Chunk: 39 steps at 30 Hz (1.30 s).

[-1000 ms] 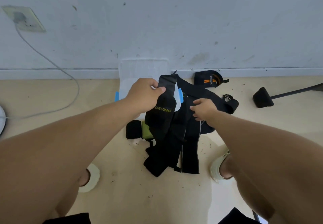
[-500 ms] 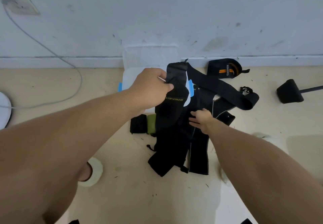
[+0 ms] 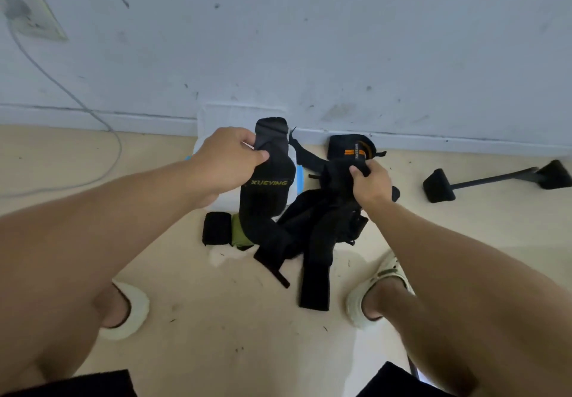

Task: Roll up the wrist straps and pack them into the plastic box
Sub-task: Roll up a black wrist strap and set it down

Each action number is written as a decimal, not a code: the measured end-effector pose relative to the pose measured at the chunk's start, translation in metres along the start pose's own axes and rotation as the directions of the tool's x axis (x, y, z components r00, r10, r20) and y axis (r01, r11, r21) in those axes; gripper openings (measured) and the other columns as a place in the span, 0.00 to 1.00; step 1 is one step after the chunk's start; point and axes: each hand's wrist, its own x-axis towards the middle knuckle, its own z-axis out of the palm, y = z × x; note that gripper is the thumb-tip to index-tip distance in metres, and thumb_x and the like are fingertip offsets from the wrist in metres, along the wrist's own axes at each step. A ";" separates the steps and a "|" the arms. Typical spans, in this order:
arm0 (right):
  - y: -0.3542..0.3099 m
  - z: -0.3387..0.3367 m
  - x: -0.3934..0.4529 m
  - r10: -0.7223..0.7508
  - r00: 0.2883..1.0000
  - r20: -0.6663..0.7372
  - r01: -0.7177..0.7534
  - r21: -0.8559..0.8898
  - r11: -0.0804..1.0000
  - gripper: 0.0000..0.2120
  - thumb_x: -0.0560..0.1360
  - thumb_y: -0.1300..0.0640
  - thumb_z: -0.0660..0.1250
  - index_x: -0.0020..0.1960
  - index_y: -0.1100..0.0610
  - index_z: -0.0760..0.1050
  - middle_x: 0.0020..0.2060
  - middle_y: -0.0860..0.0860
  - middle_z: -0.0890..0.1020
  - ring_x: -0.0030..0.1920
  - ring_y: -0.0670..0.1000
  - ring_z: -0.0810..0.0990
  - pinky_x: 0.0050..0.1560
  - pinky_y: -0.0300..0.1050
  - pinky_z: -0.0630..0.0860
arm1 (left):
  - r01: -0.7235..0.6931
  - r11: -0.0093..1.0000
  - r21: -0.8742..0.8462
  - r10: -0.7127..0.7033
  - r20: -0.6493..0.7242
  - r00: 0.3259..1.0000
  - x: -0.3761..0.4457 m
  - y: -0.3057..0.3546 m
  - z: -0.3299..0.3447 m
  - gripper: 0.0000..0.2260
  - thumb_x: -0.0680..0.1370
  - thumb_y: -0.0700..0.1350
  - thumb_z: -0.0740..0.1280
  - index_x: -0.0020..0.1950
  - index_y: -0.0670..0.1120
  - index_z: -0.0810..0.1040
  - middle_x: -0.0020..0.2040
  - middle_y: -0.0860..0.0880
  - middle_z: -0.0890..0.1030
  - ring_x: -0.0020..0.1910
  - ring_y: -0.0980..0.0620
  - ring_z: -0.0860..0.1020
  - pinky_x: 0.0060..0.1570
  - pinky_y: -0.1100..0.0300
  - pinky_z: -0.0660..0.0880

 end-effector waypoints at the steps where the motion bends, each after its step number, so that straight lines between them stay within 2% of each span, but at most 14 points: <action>1: -0.007 -0.014 -0.002 -0.033 0.999 -0.018 0.033 -0.010 0.999 0.15 0.83 0.51 0.65 0.65 0.58 0.76 0.56 0.54 0.83 0.58 0.59 0.80 0.62 0.53 0.77 | -0.006 1.000 -0.007 0.006 0.003 1.000 -0.005 0.000 -0.002 0.04 0.82 0.46 0.70 0.56 0.49 0.82 0.53 0.47 0.85 0.55 0.45 0.83 0.60 0.48 0.80; 3: -0.023 -0.041 -0.010 -0.097 0.995 -0.039 0.096 -0.028 0.995 0.09 0.83 0.53 0.64 0.59 0.58 0.74 0.49 0.51 0.80 0.53 0.58 0.79 0.58 0.52 0.76 | -0.022 1.000 -0.016 0.022 0.004 1.000 -0.016 0.001 -0.006 0.03 0.82 0.46 0.70 0.55 0.49 0.82 0.52 0.47 0.85 0.55 0.45 0.83 0.61 0.47 0.79; 5: -0.041 -0.065 -0.021 -0.158 0.985 -0.062 0.156 -0.037 0.987 0.07 0.84 0.55 0.63 0.59 0.58 0.73 0.50 0.50 0.79 0.53 0.56 0.78 0.58 0.51 0.75 | -0.043 0.998 -0.037 0.043 -0.005 0.999 -0.025 0.002 -0.009 0.01 0.82 0.46 0.70 0.53 0.50 0.81 0.51 0.48 0.85 0.52 0.46 0.82 0.60 0.49 0.79; 9: -0.072 -0.102 -0.044 -0.252 0.965 -0.070 0.257 0.066 0.964 0.11 0.83 0.57 0.64 0.65 0.53 0.73 0.58 0.49 0.83 0.59 0.53 0.82 0.65 0.55 0.78 | -0.097 0.995 -0.031 0.096 -0.032 0.995 -0.036 0.005 -0.011 0.04 0.83 0.46 0.69 0.56 0.48 0.79 0.48 0.50 0.83 0.48 0.51 0.79 0.52 0.57 0.73; 13: -0.096 -0.115 -0.075 -0.357 0.933 -0.052 0.360 0.188 0.914 0.17 0.81 0.61 0.65 0.65 0.44 0.73 0.58 0.45 0.84 0.60 0.50 0.82 0.66 0.57 0.78 | -0.114 0.993 -0.033 0.112 -0.073 0.991 -0.036 0.005 -0.011 0.09 0.83 0.46 0.69 0.61 0.43 0.79 0.50 0.44 0.84 0.51 0.46 0.81 0.54 0.54 0.76; 15: -0.103 -0.113 -0.091 -0.400 0.916 -0.029 0.397 0.216 0.892 0.22 0.81 0.63 0.64 0.67 0.39 0.72 0.61 0.44 0.83 0.62 0.50 0.82 0.65 0.55 0.79 | -0.117 0.993 -0.033 0.113 -0.104 0.988 -0.036 0.006 -0.012 0.07 0.84 0.45 0.68 0.60 0.44 0.78 0.53 0.43 0.84 0.52 0.46 0.80 0.47 0.60 0.73; 19: -0.107 -0.099 -0.102 -0.365 0.927 0.089 0.356 0.105 0.929 0.21 0.81 0.65 0.63 0.70 0.46 0.73 0.58 0.43 0.82 0.61 0.50 0.81 0.66 0.55 0.78 | -0.141 0.989 -0.047 0.132 -0.154 0.979 -0.034 0.007 -0.013 0.04 0.85 0.45 0.66 0.58 0.46 0.77 0.56 0.42 0.83 0.51 0.48 0.79 0.42 0.67 0.70; 21: -0.112 -0.097 -0.103 -0.363 0.932 0.028 0.359 0.097 0.928 0.20 0.82 0.65 0.63 0.69 0.48 0.73 0.56 0.43 0.82 0.59 0.50 0.81 0.66 0.55 0.78 | -0.144 0.988 -0.064 0.132 -0.162 0.978 -0.032 0.007 -0.013 0.04 0.85 0.44 0.65 0.57 0.46 0.78 0.56 0.41 0.84 0.52 0.46 0.80 0.42 0.66 0.71; 23: -0.123 -0.099 -0.108 -0.418 0.906 -0.063 0.423 0.120 0.898 0.21 0.82 0.63 0.62 0.71 0.47 0.71 0.57 0.41 0.82 0.57 0.48 0.82 0.64 0.51 0.78 | -0.141 0.987 -0.073 0.126 -0.174 0.977 -0.029 0.006 -0.014 0.04 0.85 0.45 0.65 0.57 0.47 0.78 0.56 0.43 0.84 0.49 0.50 0.80 0.41 0.66 0.71; 24: -0.127 -0.100 -0.110 -0.444 0.894 -0.062 0.448 0.138 0.883 0.22 0.82 0.63 0.62 0.72 0.46 0.70 0.58 0.41 0.82 0.57 0.48 0.82 0.63 0.51 0.79 | -0.140 0.987 -0.074 0.125 -0.178 0.976 -0.028 0.005 -0.015 0.03 0.85 0.45 0.65 0.57 0.47 0.78 0.55 0.44 0.84 0.47 0.53 0.79 0.41 0.66 0.71; 28: -0.128 -0.096 -0.122 -0.471 0.876 0.100 0.430 0.277 0.859 0.23 0.82 0.66 0.63 0.69 0.42 0.73 0.58 0.42 0.84 0.61 0.47 0.82 0.64 0.53 0.80 | -0.120 0.988 -0.093 0.102 -0.181 0.978 -0.022 0.003 -0.016 0.04 0.85 0.45 0.65 0.58 0.48 0.78 0.53 0.48 0.83 0.46 0.57 0.78 0.40 0.67 0.70; 33: -0.136 -0.102 -0.130 -0.491 0.844 0.217 0.345 0.481 0.806 0.24 0.82 0.70 0.63 0.70 0.46 0.74 0.57 0.49 0.86 0.58 0.49 0.85 0.52 0.42 0.82 | -0.068 0.987 -0.144 0.041 -0.178 0.983 -0.018 0.002 -0.017 0.09 0.85 0.47 0.65 0.64 0.46 0.78 0.57 0.47 0.83 0.57 0.46 0.82 0.49 0.58 0.76; 36: -0.134 -0.103 -0.137 -0.492 0.752 0.439 0.192 0.569 0.800 0.25 0.82 0.71 0.62 0.71 0.47 0.73 0.57 0.54 0.86 0.56 0.55 0.86 0.48 0.44 0.83 | -0.027 0.971 -0.237 -0.006 -0.137 0.991 -0.020 0.002 -0.014 0.06 0.85 0.46 0.65 0.60 0.48 0.79 0.55 0.48 0.84 0.56 0.46 0.83 0.60 0.47 0.81; 39: -0.127 -0.095 -0.143 -0.441 0.660 0.609 0.133 0.483 0.865 0.26 0.81 0.71 0.63 0.72 0.47 0.73 0.56 0.55 0.87 0.57 0.57 0.86 0.51 0.51 0.84 | 0.022 0.943 -0.331 -0.053 -0.086 0.995 -0.024 0.007 -0.011 0.05 0.86 0.44 0.63 0.56 0.49 0.79 0.54 0.47 0.85 0.53 0.46 0.84 0.58 0.47 0.82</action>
